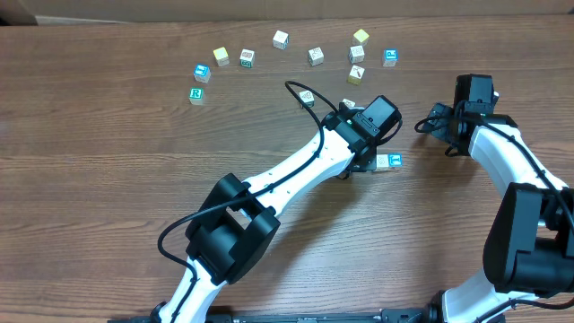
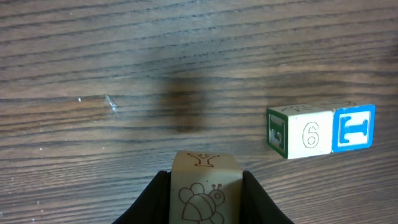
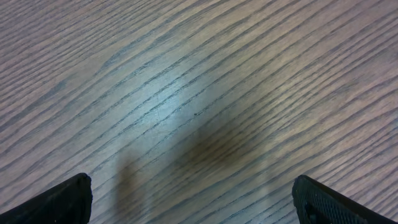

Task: Form a horizontal line
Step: 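Carry the bee block with the left gripper toward the 6 block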

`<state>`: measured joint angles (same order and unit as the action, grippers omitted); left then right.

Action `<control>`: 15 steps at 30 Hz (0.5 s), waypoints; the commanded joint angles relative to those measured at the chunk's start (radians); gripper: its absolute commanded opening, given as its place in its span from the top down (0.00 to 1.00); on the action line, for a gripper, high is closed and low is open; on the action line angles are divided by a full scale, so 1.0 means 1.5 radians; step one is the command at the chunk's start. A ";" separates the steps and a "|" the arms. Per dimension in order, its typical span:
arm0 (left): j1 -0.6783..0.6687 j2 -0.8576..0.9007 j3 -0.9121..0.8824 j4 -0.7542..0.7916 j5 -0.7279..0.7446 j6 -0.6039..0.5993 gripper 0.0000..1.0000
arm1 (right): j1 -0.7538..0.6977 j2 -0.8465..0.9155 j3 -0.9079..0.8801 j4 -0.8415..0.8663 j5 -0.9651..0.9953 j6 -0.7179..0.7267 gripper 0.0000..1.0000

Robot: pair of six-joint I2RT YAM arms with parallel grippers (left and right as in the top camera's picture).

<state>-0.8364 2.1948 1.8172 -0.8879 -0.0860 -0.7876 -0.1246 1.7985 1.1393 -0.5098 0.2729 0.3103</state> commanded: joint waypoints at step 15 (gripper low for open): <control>-0.014 0.006 -0.007 0.004 -0.002 -0.014 0.76 | -0.001 -0.001 0.009 0.003 0.004 -0.001 0.00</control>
<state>-0.8513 2.1948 1.8172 -0.8829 -0.0864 -0.7876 -0.1242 1.7985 1.1393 -0.5102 0.2729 0.3099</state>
